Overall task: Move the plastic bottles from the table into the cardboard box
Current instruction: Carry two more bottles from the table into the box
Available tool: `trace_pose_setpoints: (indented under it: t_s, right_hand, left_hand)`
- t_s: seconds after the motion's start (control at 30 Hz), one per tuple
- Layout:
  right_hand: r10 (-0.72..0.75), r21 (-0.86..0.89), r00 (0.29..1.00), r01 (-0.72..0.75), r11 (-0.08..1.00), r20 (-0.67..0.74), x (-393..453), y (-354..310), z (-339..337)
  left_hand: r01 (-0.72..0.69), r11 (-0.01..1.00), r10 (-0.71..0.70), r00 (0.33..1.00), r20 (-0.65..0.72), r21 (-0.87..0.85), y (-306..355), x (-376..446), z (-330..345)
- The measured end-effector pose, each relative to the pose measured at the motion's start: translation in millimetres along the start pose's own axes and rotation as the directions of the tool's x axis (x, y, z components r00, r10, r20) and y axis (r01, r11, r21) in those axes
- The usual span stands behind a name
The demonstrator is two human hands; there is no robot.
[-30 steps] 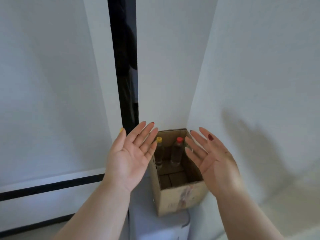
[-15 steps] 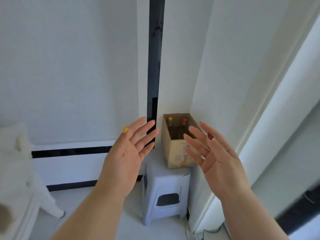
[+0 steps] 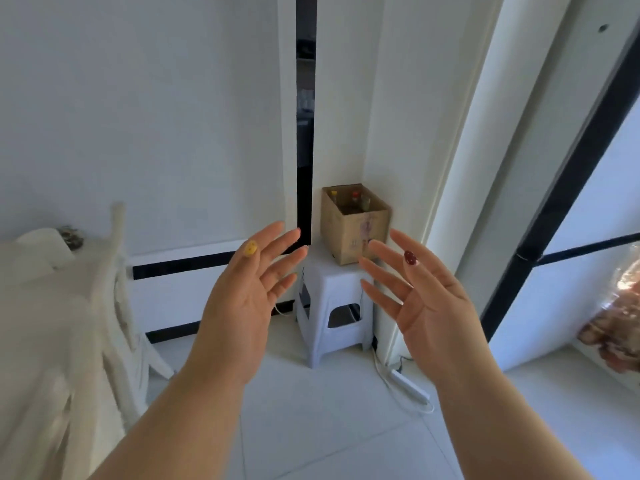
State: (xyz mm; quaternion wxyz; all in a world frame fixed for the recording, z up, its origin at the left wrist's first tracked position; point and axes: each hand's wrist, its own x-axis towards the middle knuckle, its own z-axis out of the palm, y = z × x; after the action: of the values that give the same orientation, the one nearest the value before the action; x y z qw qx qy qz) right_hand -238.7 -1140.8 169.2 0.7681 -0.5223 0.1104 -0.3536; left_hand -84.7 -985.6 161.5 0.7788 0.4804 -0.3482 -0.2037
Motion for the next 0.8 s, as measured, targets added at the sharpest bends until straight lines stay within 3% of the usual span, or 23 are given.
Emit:
trace_pose_setpoints:
  t_s: [0.37, 0.8]
  right_hand:
    - [-0.037, -0.019, 0.997, 0.038, 0.999, 0.063, -215, -37, 69]
    - [0.056, 0.011, 0.951, -0.062, 0.998, 0.303, -440, -15, 231]
  left_hand:
    - [-0.09, 0.996, 0.091, 0.996, -0.018, 0.027, 109, -213, -1]
    - [-0.118, 0.987, 0.145, 0.947, -0.286, 0.11, 247, -479, -102]
